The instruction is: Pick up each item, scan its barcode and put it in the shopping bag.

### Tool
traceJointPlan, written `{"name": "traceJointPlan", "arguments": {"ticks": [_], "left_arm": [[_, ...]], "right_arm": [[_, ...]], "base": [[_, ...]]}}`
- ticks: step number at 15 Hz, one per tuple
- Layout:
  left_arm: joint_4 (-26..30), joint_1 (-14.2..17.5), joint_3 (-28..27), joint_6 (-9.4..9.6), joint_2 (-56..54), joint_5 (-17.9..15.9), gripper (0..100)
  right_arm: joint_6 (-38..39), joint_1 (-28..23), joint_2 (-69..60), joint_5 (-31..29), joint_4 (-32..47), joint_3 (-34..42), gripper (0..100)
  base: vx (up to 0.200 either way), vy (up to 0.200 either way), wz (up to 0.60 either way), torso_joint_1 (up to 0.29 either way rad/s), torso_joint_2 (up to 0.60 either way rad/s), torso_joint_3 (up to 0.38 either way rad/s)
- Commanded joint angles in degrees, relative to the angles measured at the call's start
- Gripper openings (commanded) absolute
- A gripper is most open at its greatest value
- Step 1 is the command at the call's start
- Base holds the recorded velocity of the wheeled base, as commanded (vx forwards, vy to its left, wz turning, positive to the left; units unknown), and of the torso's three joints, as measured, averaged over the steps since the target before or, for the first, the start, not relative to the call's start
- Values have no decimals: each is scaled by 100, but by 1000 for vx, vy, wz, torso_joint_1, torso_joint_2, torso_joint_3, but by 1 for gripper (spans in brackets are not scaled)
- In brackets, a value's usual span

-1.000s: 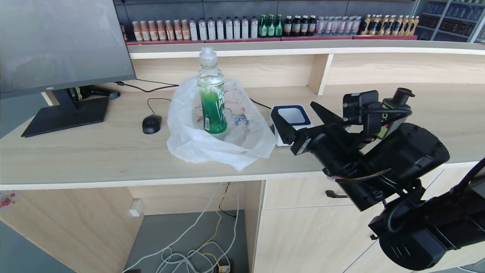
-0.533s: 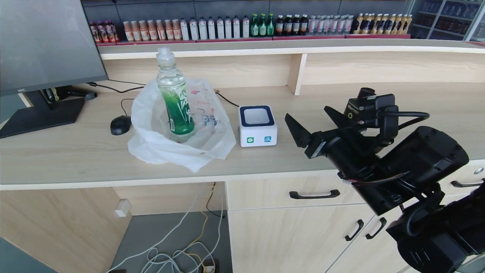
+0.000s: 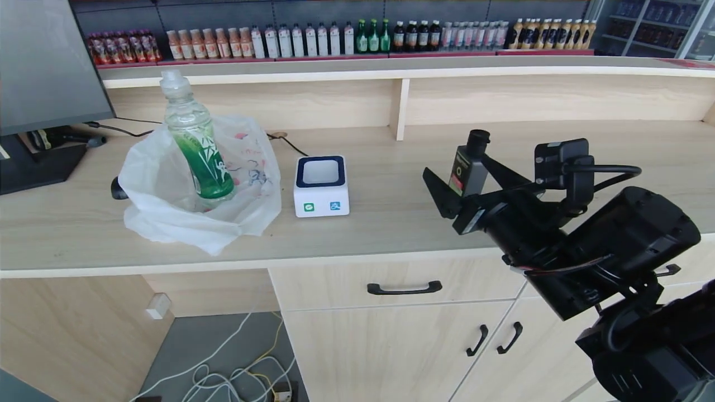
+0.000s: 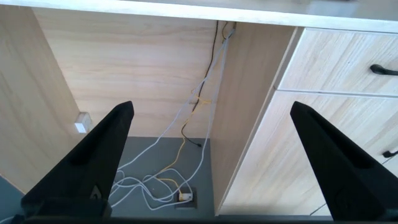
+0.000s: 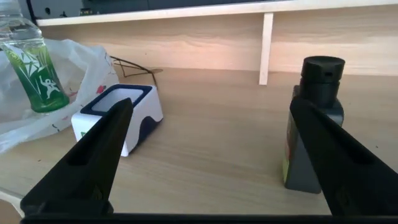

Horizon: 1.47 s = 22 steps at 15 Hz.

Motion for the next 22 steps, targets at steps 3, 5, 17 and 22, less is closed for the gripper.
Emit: {"name": "traceJointPlan", "arguments": {"ticks": [3, 5, 17, 22], "left_arm": [[0, 0, 0, -2, 0, 0, 100], [0, 0, 0, 16, 0, 0, 100], [0, 0, 0, 51, 0, 0, 100], [0, -9, 0, 51, 0, 0, 100]], "right_arm": [[-4, -15, 11, -5, -6, 63, 100], [-13, -15, 11, -5, -6, 72, 100], [-127, -341, -33, -190, 970, -262, 100], [-110, -376, -15, -181, 1875, -1036, 100]], "base": [[0, -67, 0, 1, -1, 1], [0, 0, 0, 0, 0, 0], [0, 0, 0, 0, 0, 0], [0, 0, 0, 0, 0, 0]]}}
